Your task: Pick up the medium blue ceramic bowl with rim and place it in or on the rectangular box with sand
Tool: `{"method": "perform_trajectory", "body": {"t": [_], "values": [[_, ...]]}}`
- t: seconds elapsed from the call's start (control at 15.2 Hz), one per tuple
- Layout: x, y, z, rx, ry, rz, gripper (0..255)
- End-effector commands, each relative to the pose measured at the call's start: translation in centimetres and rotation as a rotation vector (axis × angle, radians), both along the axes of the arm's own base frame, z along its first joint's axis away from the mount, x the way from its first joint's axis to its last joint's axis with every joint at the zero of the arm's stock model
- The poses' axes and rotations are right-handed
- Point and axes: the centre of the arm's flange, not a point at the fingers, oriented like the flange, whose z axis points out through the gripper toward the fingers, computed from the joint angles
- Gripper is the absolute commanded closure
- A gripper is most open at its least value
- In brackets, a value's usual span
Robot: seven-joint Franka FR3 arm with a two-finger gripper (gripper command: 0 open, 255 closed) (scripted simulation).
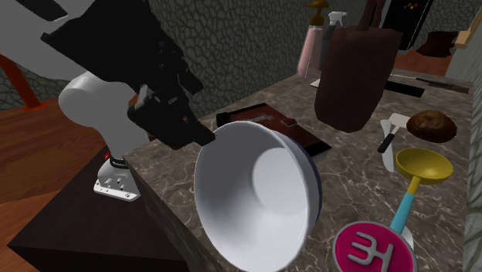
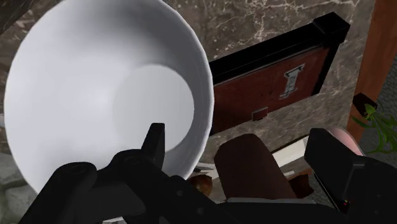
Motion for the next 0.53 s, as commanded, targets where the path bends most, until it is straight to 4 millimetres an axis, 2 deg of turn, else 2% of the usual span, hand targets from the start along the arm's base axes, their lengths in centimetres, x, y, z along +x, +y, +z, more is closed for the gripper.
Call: {"method": "perform_trajectory", "body": {"t": [0.0,0.46], "values": [[-0.1,-2.2,-0.7,0.02,-0.029,0.023,0],[1.5,-0.4,-3.8,0.02,-0.029,0.023,0]]}}
